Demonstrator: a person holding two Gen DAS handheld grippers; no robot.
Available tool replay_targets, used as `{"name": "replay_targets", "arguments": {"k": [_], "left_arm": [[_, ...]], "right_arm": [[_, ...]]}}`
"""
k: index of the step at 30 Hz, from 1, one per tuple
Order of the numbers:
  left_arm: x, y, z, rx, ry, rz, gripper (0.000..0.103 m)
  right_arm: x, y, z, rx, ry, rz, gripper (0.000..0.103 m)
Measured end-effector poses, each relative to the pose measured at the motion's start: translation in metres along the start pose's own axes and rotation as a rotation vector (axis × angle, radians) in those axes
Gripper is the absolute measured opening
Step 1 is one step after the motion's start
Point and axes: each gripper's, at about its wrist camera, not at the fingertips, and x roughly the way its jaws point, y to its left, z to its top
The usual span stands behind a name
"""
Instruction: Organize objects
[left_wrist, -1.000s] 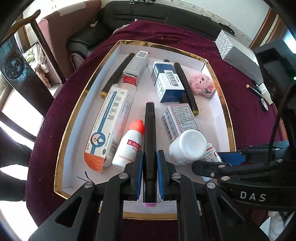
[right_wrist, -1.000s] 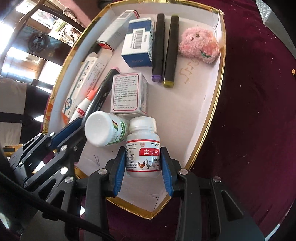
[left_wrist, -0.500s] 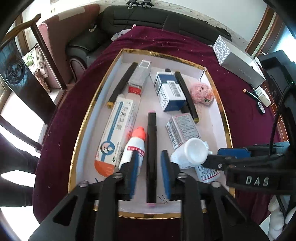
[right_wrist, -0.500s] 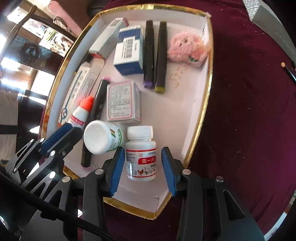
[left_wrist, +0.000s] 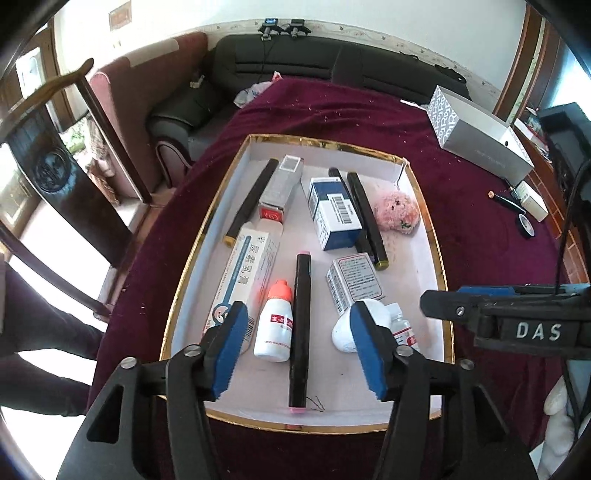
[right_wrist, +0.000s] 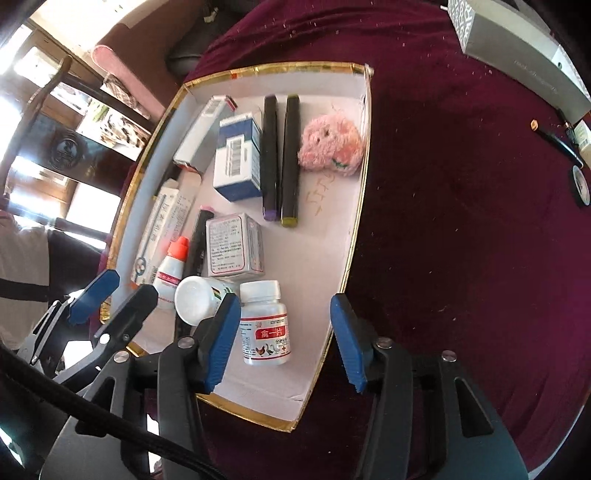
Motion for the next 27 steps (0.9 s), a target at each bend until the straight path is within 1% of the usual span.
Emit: {"name": "replay_targets", "arguments": {"k": [3, 5, 7, 12, 15, 17, 19, 21, 24, 26, 27], "left_arm": [[-0.009, -0.009, -0.002, 0.0, -0.017, 0.035, 0.055], [-0.015, -0.015, -0.003, -0.004, -0.029, 0.053, 0.057], [-0.021, -0.022, -0.005, -0.007, -0.042, 0.069, 0.058], [-0.038, -0.041, -0.008, -0.011, -0.096, 0.108, 0.058], [-0.051, -0.052, -0.011, -0.019, -0.15, 0.146, 0.059], [-0.061, -0.058, -0.011, -0.024, -0.2, 0.184, 0.067], [-0.073, -0.063, -0.012, -0.031, -0.254, 0.218, 0.071], [-0.085, -0.067, -0.012, -0.045, -0.308, 0.238, 0.071], [-0.104, -0.073, -0.01, -0.059, -0.37, 0.263, 0.077], [-0.116, -0.078, -0.009, -0.061, -0.4, 0.285, 0.086], [-0.121, -0.081, -0.009, -0.06, -0.412, 0.289, 0.087]], "right_arm": [[-0.01, -0.005, -0.001, -0.01, -0.021, 0.007, 0.053], [-0.014, -0.006, -0.002, -0.018, -0.03, 0.015, 0.054], [-0.02, -0.012, -0.006, -0.028, -0.038, 0.019, 0.054], [-0.024, -0.011, -0.01, -0.053, -0.056, 0.014, 0.056], [-0.028, -0.012, -0.014, -0.068, -0.066, 0.011, 0.056], [-0.032, -0.015, -0.019, -0.083, -0.076, 0.004, 0.056], [-0.036, -0.017, -0.022, -0.095, -0.085, 0.002, 0.057], [-0.041, -0.02, -0.026, -0.109, -0.096, -0.001, 0.058], [-0.046, -0.024, -0.029, -0.123, -0.109, 0.001, 0.058], [-0.049, -0.026, -0.032, -0.135, -0.118, 0.001, 0.058], [-0.052, -0.026, -0.034, -0.144, -0.125, 0.001, 0.058]]}}
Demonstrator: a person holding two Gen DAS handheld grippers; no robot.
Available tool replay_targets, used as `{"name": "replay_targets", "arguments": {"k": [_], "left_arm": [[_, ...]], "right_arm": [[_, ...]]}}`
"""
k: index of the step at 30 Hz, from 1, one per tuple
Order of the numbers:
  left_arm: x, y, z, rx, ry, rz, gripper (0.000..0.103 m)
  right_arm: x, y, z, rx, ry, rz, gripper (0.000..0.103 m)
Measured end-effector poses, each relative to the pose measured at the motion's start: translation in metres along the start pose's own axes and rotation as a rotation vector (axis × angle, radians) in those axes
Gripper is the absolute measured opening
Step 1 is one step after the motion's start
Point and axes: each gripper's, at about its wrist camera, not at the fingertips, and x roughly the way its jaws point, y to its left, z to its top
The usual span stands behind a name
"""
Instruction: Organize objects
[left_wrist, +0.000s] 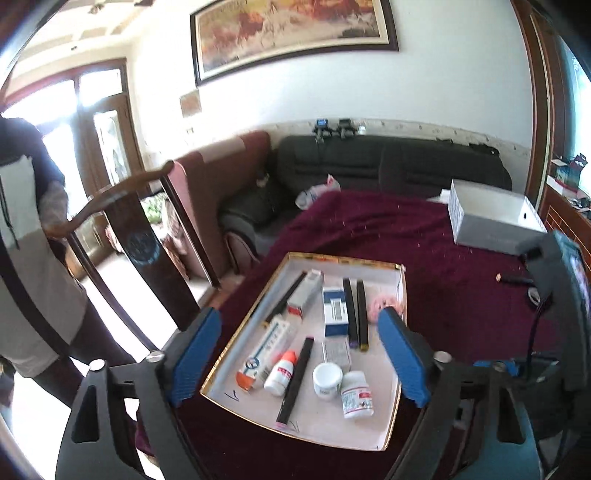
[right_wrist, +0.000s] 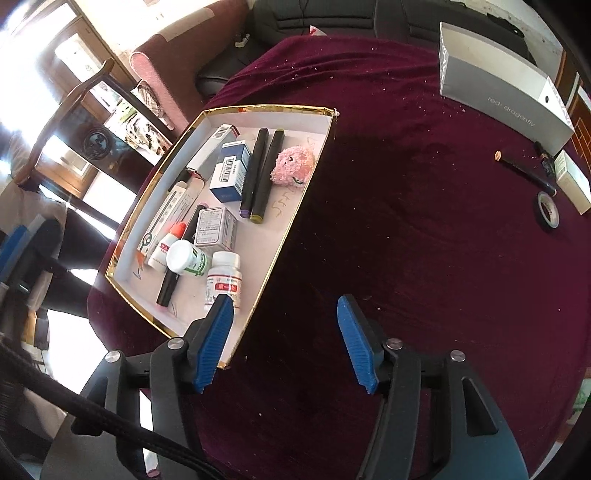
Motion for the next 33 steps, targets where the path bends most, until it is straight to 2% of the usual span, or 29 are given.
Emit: {"name": "replay_targets", "arguments": {"k": [8, 12, 16, 21, 29, 33], "left_arm": [[-0.027, -0.006, 0.014, -0.083, -0.01, -0.05, 0.088], [-0.03, -0.01, 0.015, -0.103, -0.001, -0.035, 0.088], [-0.018, -0.01, 0.013, -0.141, 0.085, -0.057, 0.088], [-0.016, -0.018, 0.006, -0.098, 0.089, -0.001, 0.088], [-0.009, -0.021, -0.005, -0.082, 0.138, -0.008, 0.088], [-0.001, -0.019, -0.012, -0.096, 0.179, -0.028, 0.088]], "right_arm": [[-0.017, 0.001, -0.008, -0.047, -0.051, 0.007, 0.058], [-0.027, 0.001, -0.012, -0.075, -0.089, -0.01, 0.059], [-0.032, -0.002, -0.015, -0.081, -0.105, -0.02, 0.063], [-0.036, -0.008, -0.017, -0.078, -0.119, -0.035, 0.063], [-0.03, -0.002, -0.018, -0.118, -0.123, -0.068, 0.064], [-0.021, 0.01, -0.021, -0.162, -0.109, -0.086, 0.068]]}}
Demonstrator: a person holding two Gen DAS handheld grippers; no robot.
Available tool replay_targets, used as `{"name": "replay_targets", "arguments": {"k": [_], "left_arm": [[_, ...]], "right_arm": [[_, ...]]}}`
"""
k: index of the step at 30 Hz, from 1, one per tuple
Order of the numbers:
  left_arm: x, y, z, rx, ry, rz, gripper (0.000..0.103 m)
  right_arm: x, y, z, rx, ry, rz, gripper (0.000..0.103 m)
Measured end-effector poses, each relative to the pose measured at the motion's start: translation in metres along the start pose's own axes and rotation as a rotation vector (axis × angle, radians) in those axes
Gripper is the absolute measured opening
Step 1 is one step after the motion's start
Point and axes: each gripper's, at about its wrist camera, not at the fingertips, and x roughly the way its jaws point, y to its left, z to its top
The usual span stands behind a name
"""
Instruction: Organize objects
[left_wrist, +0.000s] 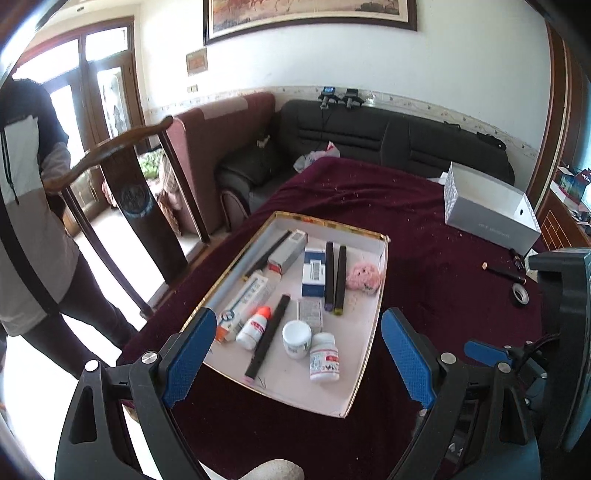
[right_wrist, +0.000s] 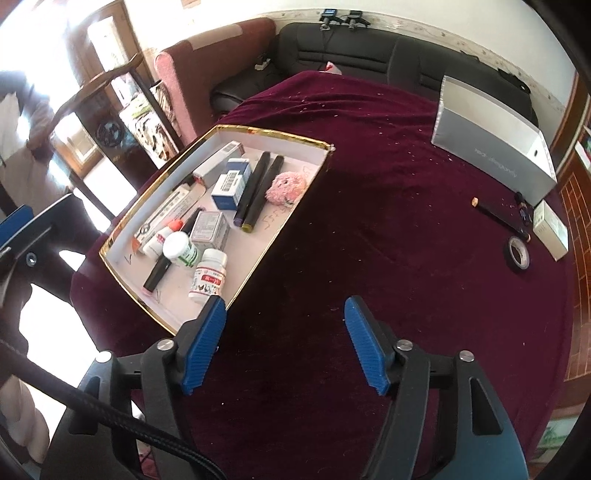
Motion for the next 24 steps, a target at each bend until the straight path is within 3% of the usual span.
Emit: {"name": "replay_targets", "arguments": {"k": [24], "left_arm": [[0.041, 0.03, -0.005, -0.03, 0.12, -0.044, 0.088]], "right_arm": [[0.027, 0.032, 0.009, -0.074, 0.034, -0.044, 0.072]]}}
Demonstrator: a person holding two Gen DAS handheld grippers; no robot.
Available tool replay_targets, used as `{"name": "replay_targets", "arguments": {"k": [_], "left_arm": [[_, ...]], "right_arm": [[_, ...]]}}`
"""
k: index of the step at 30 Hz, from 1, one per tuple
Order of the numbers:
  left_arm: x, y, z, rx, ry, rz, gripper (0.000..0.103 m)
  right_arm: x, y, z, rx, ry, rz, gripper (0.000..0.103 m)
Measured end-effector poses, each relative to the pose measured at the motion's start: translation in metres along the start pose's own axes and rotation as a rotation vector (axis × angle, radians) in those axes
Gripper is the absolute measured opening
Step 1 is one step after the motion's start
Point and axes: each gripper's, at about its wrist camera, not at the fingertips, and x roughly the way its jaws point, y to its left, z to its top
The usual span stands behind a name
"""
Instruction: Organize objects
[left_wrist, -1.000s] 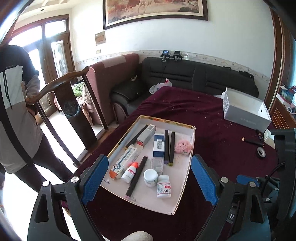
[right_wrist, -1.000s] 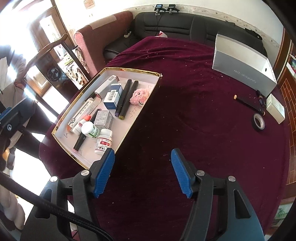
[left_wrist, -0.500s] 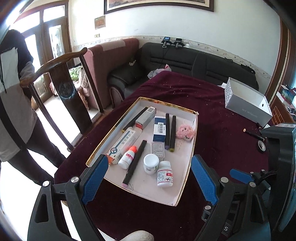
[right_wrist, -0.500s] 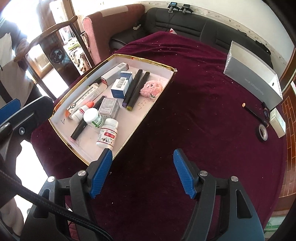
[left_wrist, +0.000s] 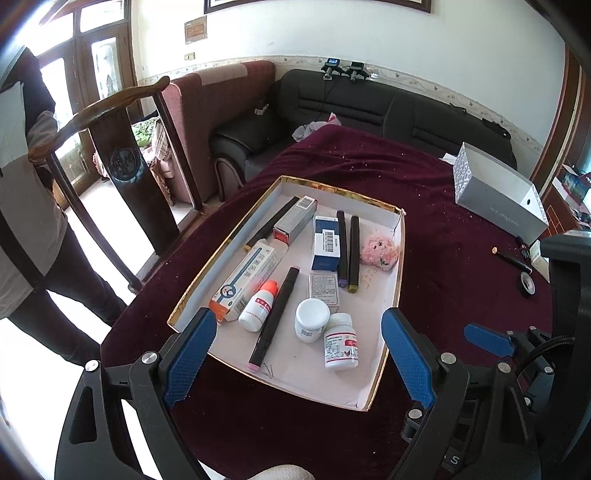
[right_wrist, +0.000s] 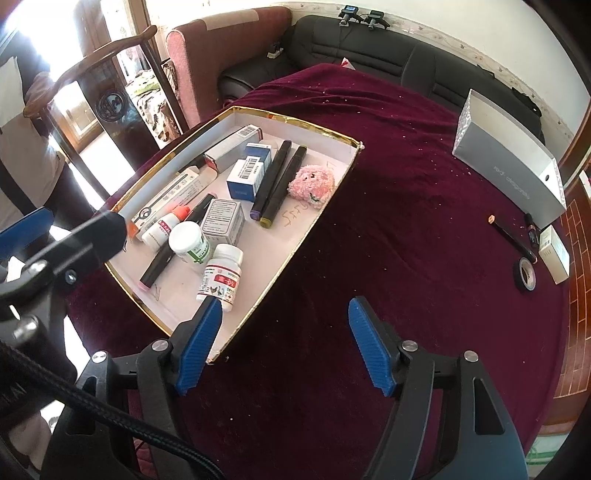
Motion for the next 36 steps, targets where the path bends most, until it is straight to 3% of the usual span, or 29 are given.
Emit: {"name": "replay_targets", "arguments": {"k": [36], "left_arm": [[0.051, 0.034, 0.012, 0.046, 0.122, -0.063, 0.088]], "right_arm": [[0.034, 0.033, 0.024, 0.031, 0.058, -0.048, 0.072]]}}
